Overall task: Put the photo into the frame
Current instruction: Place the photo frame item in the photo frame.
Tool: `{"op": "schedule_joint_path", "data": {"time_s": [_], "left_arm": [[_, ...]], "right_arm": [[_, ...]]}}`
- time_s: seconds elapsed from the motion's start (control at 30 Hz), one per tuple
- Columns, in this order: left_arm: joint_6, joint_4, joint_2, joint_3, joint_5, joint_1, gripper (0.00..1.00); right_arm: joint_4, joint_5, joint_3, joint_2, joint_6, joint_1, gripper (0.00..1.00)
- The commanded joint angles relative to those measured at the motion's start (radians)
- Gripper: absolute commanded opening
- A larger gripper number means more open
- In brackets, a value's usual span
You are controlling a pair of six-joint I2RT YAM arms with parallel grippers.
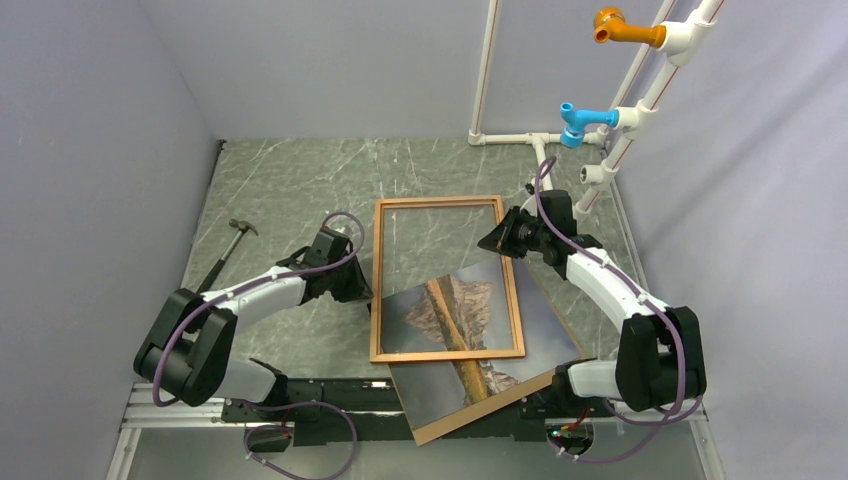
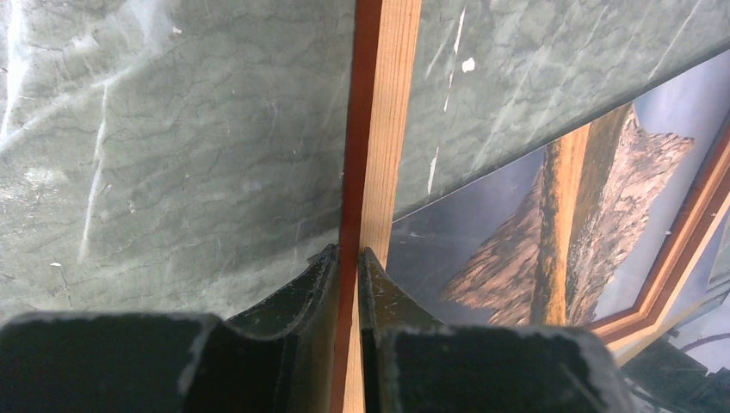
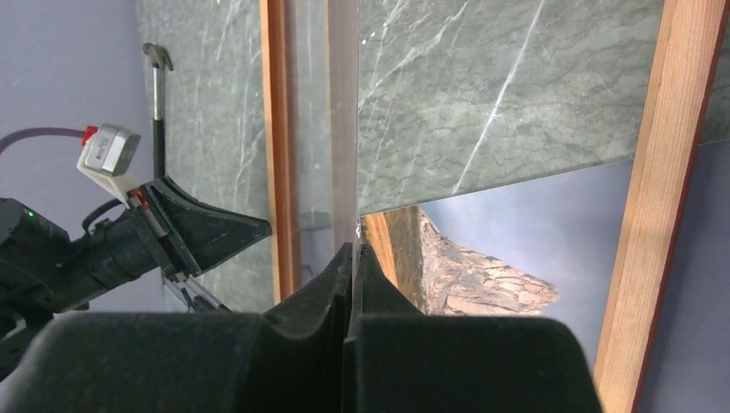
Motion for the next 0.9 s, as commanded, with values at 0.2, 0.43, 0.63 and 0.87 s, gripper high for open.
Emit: {"op": "schedule_joint_path", "data": {"time_s": [0.2, 0.43, 0.63, 0.87], "left_arm": [[0.029, -0.05, 0.037, 0.009, -0.028, -0.018, 0.18], [0.029, -0.05, 0.037, 0.011, -0.029, -0.02, 0.18], [0.033, -0.048, 0.041, 0.014, -0.028, -0.02, 0.18], [0.038, -0.054, 0.047, 0.019, -0.033, -0.019, 0.18]], "right_arm": [[0.063, -0.07, -0.04, 0.035, -0.035, 0.017, 0.11], [0.041, -0.044, -0.032, 0.036, -0.06, 0.017, 0.35], [0.002, -0.01, -0.019, 0.06, -0.09, 0.024, 0.58], [-0.035, 0.066, -0.009, 0.08, -0.117, 0.055, 0.85]]}}
